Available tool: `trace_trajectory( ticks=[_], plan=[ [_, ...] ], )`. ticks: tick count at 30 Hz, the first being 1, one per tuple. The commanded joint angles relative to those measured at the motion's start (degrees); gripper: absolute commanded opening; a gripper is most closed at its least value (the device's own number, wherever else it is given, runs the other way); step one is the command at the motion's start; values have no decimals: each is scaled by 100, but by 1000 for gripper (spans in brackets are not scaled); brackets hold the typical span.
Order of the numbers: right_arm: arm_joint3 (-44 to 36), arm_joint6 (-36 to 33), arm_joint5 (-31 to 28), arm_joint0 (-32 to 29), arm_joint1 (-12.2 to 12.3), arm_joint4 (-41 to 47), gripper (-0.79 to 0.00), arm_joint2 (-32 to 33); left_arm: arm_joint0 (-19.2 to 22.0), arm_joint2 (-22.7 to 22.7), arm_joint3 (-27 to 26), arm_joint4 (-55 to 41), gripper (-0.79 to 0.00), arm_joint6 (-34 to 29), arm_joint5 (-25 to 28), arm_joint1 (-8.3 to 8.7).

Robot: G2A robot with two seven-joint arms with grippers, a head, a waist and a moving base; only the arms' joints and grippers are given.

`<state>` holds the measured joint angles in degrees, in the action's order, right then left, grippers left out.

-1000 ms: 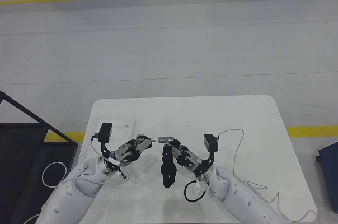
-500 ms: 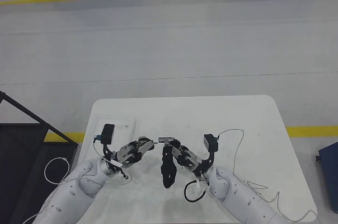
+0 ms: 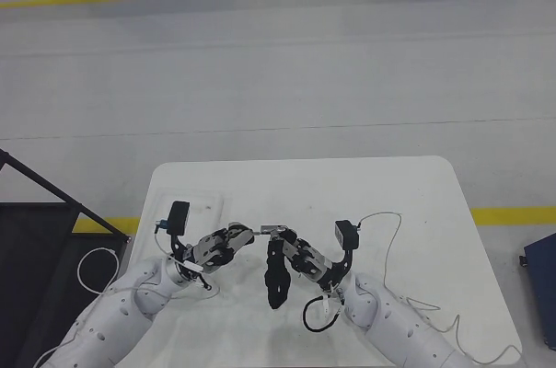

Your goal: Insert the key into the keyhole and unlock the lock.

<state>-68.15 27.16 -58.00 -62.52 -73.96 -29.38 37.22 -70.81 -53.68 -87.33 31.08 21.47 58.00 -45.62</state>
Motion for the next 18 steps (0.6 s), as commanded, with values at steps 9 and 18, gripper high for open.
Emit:
trace_trajectory(
  ticks=[9,18],
  plan=[
    [0,0,0,0,0,0,-785,0,207,359,72,101,-785,453,0,185],
    [0,0,0,0,0,0,-785,0,422,605,110,-384,-785,157,0,317]
  ],
)
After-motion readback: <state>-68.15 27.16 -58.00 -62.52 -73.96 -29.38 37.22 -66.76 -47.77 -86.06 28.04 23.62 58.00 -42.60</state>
